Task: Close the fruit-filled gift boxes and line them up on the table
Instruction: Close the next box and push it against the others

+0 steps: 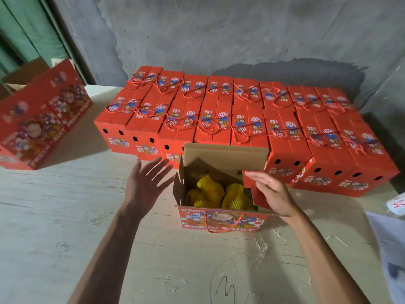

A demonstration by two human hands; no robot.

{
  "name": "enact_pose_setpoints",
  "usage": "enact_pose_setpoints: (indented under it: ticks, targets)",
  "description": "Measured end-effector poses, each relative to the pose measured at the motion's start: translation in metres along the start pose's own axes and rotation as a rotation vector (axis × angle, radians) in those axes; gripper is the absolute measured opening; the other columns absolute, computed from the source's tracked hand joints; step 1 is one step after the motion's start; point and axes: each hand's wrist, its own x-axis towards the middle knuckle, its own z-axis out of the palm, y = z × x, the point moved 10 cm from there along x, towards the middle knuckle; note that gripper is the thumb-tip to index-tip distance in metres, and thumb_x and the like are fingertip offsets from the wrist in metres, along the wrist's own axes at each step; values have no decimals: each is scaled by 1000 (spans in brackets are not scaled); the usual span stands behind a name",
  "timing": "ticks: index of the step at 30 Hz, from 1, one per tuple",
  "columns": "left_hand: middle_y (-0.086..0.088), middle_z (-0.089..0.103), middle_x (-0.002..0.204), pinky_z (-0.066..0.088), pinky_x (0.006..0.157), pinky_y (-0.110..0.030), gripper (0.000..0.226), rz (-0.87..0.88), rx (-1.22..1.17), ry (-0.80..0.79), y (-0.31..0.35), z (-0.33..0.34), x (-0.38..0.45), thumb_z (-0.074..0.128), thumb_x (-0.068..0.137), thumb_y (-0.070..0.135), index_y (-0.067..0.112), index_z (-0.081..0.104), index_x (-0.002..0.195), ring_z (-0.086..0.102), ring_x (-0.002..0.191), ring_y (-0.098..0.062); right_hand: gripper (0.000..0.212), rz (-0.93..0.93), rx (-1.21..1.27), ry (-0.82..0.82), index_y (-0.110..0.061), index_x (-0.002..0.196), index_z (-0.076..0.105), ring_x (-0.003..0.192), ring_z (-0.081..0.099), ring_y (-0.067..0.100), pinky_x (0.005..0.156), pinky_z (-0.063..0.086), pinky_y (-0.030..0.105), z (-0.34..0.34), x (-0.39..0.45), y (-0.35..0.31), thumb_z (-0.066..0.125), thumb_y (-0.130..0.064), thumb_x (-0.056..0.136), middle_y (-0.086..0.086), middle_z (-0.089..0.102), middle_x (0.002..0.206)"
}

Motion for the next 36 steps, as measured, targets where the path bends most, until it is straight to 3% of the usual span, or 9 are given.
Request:
enact_pose_setpoints:
  ticks: [4, 7, 10, 13, 15, 19, 24, 31, 36]
  targets:
    - [-5, 62, 143, 48, 109, -52, 39, 32, 463, -139, -22, 38, 4, 39, 110, 21, 10, 55, 144, 55, 137, -26, 50, -25, 12, -9, -11, 135, 63, 138, 52, 8, 119, 36, 29, 0, 0, 5, 42, 17, 99, -4, 65, 140]
    - [14, 41, 160, 33, 118, -35, 52, -37, 658, -341, -49, 78, 1, 37, 108, 49, 31, 38, 157, 32, 148, -3, 51, -42, -47, 14, -20, 133, 65, 137, 51, 2, 118, 37, 28, -2, -1, 7, 46, 13, 100, -14, 64, 139]
    - [13, 23, 167, 15, 125, -36, 63, -88, 827, -387, -70, 84, 8, 31, 105, 58, 32, 23, 162, 16, 151, -3, 48, -56, -127, 33, -25, 132, 66, 137, 50, -1, 118, 36, 24, 2, -4, 9, 45, 7, 103, -19, 63, 139]
    - [11, 18, 168, 13, 128, -49, 49, 262, 1428, -433, -75, 79, 15, 34, 112, 33, 26, 29, 161, 6, 157, -7, 42, -94, -245, 75, -21, 124, 71, 137, 49, -1, 117, 31, 16, 4, -7, 6, 46, 6, 103, -14, 63, 139]
    - [8, 24, 167, 16, 126, -52, 46, 471, 1626, -443, -81, 82, 12, 37, 110, 26, 24, 41, 156, 7, 158, -11, 34, -146, -332, 138, -14, 117, 73, 139, 47, 1, 115, 28, 11, 2, -10, 4, 49, 5, 103, -8, 63, 139]
    - [6, 47, 156, 28, 121, -56, 44, 569, 1436, -338, -70, 82, 4, 54, 99, 21, 20, 61, 142, 26, 154, -12, 26, -187, -372, 204, -7, 112, 74, 140, 47, 3, 118, 35, 22, -1, -16, 3, 51, 1, 103, -2, 64, 139]
    - [10, 61, 140, 43, 115, -43, 31, 660, 1266, -196, -54, 71, -17, 62, 99, 8, 19, 71, 126, 47, 141, -8, 16, -256, -365, 352, -8, 104, 75, 135, 55, 11, 113, 46, 41, -11, -29, -4, 62, 0, 98, 0, 69, 131]
    - [7, 66, 137, 39, 118, -35, 54, 648, 1037, -281, -50, 37, -46, 39, 90, -11, 19, 78, 112, 49, 142, -17, 24, -159, -250, 136, -17, 113, 78, 150, 35, 6, 118, 32, 18, -10, -47, 16, 61, -6, 101, -13, 62, 142]
    - [4, 60, 145, 35, 121, -45, 77, 594, 1089, -409, -53, 35, -53, 38, 77, -33, 16, 73, 125, 39, 149, -24, 42, -2, 50, -31, -5, 126, 70, 149, 36, 4, 124, 25, 23, -10, -61, 35, 38, 10, 105, -9, 49, 156]
